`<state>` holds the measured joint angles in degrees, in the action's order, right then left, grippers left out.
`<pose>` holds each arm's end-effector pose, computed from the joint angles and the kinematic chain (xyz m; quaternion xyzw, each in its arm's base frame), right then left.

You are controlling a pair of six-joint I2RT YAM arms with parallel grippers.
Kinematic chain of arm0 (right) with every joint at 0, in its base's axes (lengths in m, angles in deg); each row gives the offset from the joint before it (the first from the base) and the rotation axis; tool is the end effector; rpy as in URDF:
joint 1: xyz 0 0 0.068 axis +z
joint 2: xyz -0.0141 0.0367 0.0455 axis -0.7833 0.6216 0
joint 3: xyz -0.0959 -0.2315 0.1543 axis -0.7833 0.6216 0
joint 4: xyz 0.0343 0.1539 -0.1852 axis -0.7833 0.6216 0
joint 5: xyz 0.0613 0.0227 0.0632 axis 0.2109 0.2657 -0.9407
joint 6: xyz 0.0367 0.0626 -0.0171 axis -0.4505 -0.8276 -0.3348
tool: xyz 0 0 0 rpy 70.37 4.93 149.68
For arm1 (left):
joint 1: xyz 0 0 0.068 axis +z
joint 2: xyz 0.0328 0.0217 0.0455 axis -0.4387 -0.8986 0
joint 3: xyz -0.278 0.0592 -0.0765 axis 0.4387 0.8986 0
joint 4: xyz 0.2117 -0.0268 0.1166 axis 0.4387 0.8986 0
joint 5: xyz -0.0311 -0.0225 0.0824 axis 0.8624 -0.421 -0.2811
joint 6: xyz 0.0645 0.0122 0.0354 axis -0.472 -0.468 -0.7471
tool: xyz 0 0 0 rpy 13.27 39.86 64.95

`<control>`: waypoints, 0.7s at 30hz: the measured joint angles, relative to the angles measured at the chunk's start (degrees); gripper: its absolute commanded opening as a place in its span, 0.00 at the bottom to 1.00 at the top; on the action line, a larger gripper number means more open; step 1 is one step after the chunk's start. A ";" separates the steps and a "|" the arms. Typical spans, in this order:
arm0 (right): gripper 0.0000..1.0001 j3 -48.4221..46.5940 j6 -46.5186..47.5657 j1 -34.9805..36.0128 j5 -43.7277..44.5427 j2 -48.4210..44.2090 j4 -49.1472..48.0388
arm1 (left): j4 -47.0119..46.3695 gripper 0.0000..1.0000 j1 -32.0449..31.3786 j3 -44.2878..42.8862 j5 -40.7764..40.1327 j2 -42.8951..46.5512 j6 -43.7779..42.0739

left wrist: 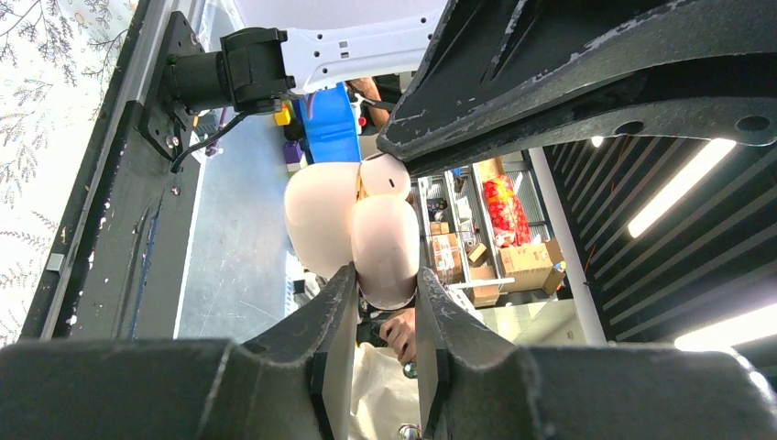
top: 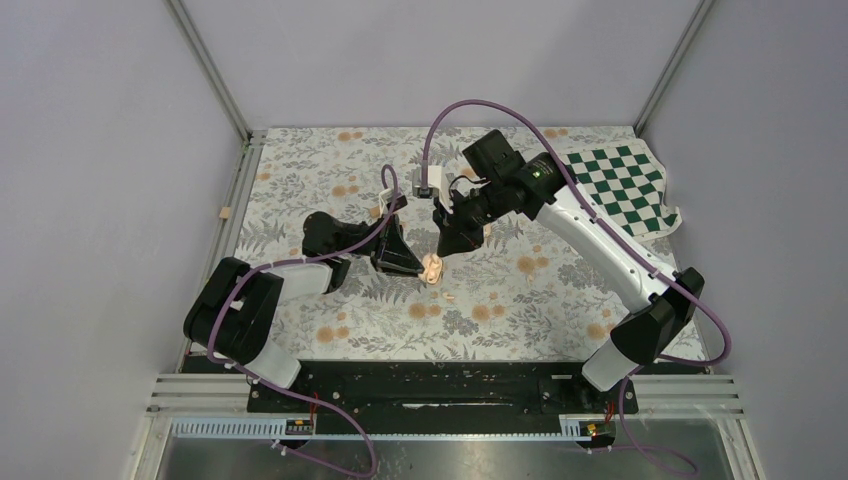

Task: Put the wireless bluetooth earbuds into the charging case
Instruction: Adjust the earbud with the charging case.

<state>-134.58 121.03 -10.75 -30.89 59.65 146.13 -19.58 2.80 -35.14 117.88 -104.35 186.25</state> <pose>0.2182 0.2418 0.3931 -0.6227 0.6408 0.3448 0.2876 0.2270 -0.1642 0.2872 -0.1232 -0.6678 0.7333 0.0346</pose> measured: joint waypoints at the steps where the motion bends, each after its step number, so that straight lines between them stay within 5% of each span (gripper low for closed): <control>1: 0.17 0.00 0.00 0.00 0.00 0.00 0.00 | 0.00 0.00 0.02 0.02 0.04 0.00 0.00; 21: 0.15 -0.13 0.02 2.43 -6.05 -0.02 3.91 | 0.00 0.00 1.57 0.59 -1.90 0.00 0.00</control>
<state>-134.71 121.05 -8.32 -36.94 59.63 150.04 -19.58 4.37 -34.55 115.98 -104.35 186.25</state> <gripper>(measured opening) 0.148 0.247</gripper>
